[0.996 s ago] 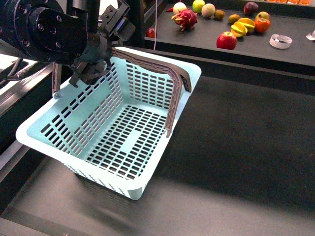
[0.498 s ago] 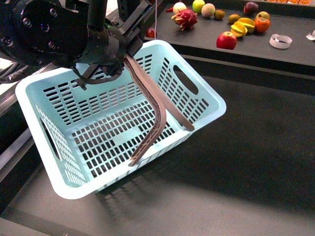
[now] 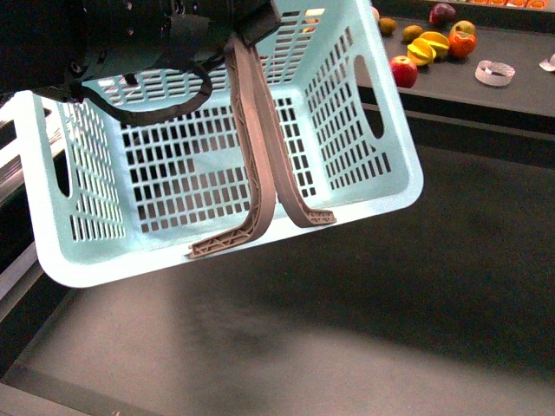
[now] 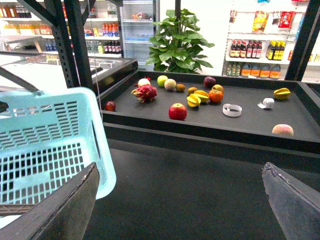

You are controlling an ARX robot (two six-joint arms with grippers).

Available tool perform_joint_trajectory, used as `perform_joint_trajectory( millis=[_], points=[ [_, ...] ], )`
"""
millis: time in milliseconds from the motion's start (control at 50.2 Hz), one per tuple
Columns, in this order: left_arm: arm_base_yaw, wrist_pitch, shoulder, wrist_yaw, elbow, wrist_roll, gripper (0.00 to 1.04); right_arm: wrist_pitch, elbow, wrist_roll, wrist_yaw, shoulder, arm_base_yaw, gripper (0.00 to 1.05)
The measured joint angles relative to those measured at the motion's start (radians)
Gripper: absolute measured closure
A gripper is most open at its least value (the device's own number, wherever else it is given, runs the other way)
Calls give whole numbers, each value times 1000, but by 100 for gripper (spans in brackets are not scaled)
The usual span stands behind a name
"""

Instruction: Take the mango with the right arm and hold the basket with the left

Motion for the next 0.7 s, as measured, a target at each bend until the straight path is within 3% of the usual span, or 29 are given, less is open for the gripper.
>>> perform_joint_trajectory(
  millis=[259,697],
  points=[
    [-90,64,-17,65,-24,143,98,0,0,0,0,0,0,8],
    [-178,97,-15,113,-30,159,98,0,0,0,0,0,0,8]
  ],
)
